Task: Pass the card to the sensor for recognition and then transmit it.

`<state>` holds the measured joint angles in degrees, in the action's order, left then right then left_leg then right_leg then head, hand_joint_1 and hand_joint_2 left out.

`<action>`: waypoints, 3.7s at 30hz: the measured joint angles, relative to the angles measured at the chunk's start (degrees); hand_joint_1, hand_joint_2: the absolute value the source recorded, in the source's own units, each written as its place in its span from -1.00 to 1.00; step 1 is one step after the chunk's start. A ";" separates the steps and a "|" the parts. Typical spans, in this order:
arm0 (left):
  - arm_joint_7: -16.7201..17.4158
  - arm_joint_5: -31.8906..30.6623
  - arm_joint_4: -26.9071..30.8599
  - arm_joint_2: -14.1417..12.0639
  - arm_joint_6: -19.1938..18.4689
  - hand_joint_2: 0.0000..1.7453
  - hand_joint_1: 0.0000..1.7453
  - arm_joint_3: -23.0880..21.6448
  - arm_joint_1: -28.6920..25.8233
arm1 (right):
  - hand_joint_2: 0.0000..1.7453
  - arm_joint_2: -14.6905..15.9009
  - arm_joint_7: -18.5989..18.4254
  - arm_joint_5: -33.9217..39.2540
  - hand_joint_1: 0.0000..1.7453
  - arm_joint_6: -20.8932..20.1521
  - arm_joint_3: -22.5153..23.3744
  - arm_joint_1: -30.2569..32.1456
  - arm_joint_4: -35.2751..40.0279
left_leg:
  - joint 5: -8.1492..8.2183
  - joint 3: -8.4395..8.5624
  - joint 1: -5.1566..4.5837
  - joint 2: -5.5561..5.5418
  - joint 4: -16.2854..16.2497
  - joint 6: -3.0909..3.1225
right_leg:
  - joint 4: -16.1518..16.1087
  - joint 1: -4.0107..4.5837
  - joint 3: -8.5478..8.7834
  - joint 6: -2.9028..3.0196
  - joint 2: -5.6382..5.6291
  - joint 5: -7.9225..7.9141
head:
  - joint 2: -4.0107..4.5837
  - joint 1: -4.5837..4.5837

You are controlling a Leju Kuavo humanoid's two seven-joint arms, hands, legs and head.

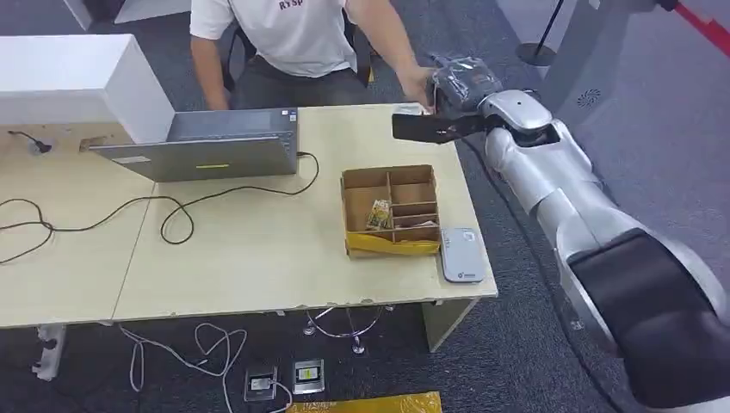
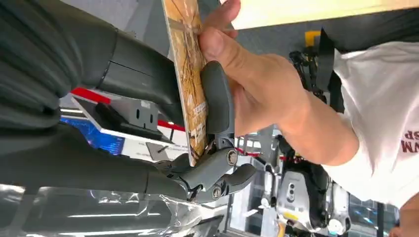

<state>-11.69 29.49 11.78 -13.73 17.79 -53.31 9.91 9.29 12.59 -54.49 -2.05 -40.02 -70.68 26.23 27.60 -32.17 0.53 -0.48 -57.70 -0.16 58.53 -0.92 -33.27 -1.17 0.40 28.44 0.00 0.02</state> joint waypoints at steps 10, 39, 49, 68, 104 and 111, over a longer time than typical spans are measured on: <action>0.00 -0.13 -0.02 -0.15 -0.20 -1.00 -1.00 -0.37 -0.13 | 1.00 -0.81 -0.59 -0.13 -1.00 0.54 -1.49 0.11 -2.47 | 0.00 0.00 0.00 0.00 -0.01 0.00 | 0.00 0.00 -0.01 0.00 -0.06 0.00 | 0.00 0.02; 0.00 1.81 0.00 0.72 1.16 -1.00 -1.00 -0.44 -0.53 | 1.00 0.61 6.49 26.21 -1.00 -9.84 8.53 4.47 7.13 | 0.02 0.04 0.01 0.05 -0.01 -0.02 | -0.02 0.00 -0.01 0.00 -0.10 -0.01 | 0.00 -0.02; 0.00 2.47 0.00 0.79 1.53 -1.00 -1.00 -0.44 -0.57 | 1.00 3.13 3.43 29.83 -1.00 -12.41 8.39 14.41 18.18 | 0.03 0.08 0.01 0.07 -0.01 -0.03 | -0.03 0.01 0.01 0.01 -0.11 0.00 | 0.00 0.04; 0.66 1.92 -0.02 1.01 1.97 -1.00 -1.00 -0.48 -0.65 | 1.00 6.27 -5.83 29.01 -1.00 -11.43 11.56 37.14 38.09 | 0.05 0.08 0.01 0.11 0.00 -0.05 | -0.03 0.01 0.00 0.02 -0.14 0.01 | 0.00 0.00; 1.03 1.07 -0.02 0.94 1.90 -1.00 -1.00 -0.64 -0.59 | 1.00 8.66 -12.13 6.28 -1.00 -3.50 10.53 41.79 42.29 | 0.05 0.08 0.00 0.12 0.00 -0.05 | -0.03 0.00 0.00 0.02 -0.15 0.01 | 0.00 0.00; 1.03 1.14 -0.02 0.96 1.88 -1.00 -1.00 -0.66 -0.59 | 1.00 8.41 -10.53 -0.92 -1.00 -1.70 9.68 42.20 42.29 | 0.04 0.05 0.01 0.11 0.01 -0.05 | -0.02 0.01 0.01 0.02 -0.12 0.01 | 0.00 0.02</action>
<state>-10.67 30.62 11.76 -12.76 19.67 -53.96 9.32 17.70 2.06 -55.41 -3.76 -30.34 -28.48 68.52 27.65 -32.11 0.54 -0.37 -57.70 -0.21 58.51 -0.92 -33.26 -1.15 0.27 28.45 0.00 0.04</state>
